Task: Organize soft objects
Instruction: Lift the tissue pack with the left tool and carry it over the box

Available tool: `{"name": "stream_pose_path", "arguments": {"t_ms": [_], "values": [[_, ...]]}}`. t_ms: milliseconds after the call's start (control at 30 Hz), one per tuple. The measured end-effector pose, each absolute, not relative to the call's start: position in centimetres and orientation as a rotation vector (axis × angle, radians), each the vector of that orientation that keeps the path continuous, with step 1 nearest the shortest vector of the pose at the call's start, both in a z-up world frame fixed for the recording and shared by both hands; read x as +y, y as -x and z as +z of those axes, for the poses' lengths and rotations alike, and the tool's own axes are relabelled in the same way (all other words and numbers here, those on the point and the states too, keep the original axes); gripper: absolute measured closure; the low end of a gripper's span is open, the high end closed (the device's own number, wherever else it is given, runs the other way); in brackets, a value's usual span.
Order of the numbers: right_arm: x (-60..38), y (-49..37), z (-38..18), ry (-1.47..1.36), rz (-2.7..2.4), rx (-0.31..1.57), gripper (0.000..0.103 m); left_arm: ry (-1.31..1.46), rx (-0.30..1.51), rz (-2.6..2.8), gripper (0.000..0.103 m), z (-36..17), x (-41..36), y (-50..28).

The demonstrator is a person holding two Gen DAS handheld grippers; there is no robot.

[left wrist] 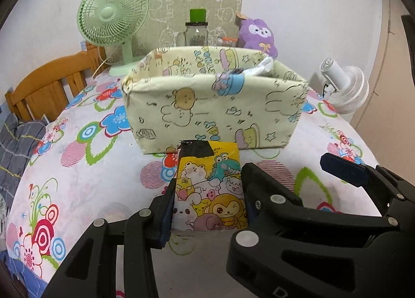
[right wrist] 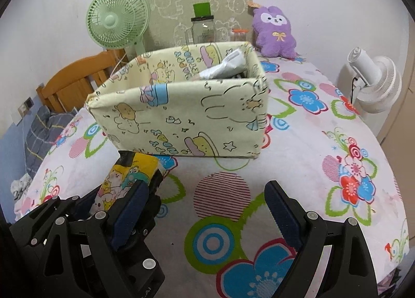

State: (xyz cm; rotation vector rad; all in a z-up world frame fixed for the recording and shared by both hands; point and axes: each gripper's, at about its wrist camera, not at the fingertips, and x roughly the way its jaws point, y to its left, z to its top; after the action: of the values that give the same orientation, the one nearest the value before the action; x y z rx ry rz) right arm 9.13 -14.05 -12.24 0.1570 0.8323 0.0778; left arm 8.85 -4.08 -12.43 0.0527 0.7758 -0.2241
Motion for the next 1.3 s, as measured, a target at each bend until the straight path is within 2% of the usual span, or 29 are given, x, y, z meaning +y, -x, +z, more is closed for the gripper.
{"name": "stream_pose_path", "arguments": {"t_ms": [1300], "values": [[-15.5, -4.4, -0.6, -0.157, 0.03, 0.599, 0.01, -0.056, 0.542, -0.237, 0.056, -1.6, -4.6, -4.8]]}}
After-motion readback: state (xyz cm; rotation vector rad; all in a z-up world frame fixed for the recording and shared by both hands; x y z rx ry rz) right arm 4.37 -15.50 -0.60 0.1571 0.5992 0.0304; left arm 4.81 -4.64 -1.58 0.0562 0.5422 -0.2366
